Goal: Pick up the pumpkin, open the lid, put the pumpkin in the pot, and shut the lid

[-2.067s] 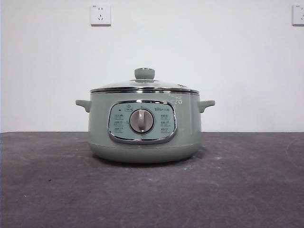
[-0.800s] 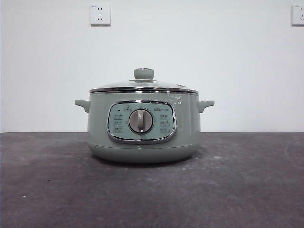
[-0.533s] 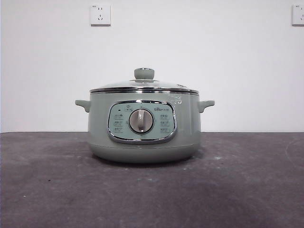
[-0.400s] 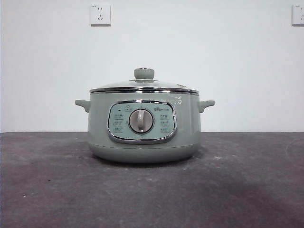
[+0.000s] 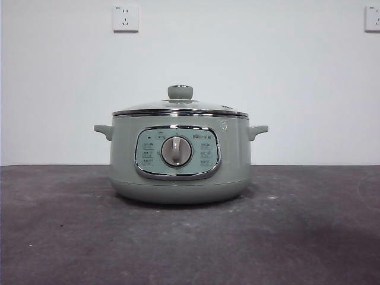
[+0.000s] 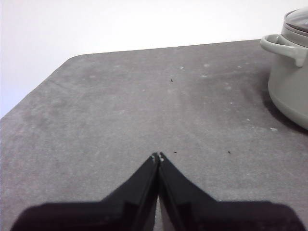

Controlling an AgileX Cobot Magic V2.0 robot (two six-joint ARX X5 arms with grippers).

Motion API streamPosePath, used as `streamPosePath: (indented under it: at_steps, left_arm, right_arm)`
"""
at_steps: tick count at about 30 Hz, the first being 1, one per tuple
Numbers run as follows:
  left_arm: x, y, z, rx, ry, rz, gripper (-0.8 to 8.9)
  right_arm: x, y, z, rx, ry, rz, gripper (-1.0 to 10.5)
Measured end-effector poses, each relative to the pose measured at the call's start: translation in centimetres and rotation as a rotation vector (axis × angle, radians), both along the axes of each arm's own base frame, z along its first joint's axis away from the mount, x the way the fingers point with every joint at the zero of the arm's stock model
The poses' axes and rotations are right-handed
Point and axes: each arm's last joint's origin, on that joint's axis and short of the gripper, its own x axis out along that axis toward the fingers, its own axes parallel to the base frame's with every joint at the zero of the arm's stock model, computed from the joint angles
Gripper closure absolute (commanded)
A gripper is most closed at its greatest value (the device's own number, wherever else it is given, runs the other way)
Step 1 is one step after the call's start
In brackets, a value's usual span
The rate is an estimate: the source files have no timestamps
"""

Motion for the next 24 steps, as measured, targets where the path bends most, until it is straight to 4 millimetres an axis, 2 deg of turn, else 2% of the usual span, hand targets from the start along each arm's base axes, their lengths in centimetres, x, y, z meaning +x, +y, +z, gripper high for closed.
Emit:
streamPosePath:
  at_steps: [10,24]
  left_arm:
    - [0.0,0.0,0.0,0.0,0.0,0.0,8.17]
    - [0.0,0.0,0.0,0.0,0.0,0.0,8.17]
  right_arm:
    - [0.1,-0.1,-2.0,0.029,0.04,-0.031,9.4]
    - [0.1,-0.1,-2.1,0.051,0.044,-0.035,9.4]
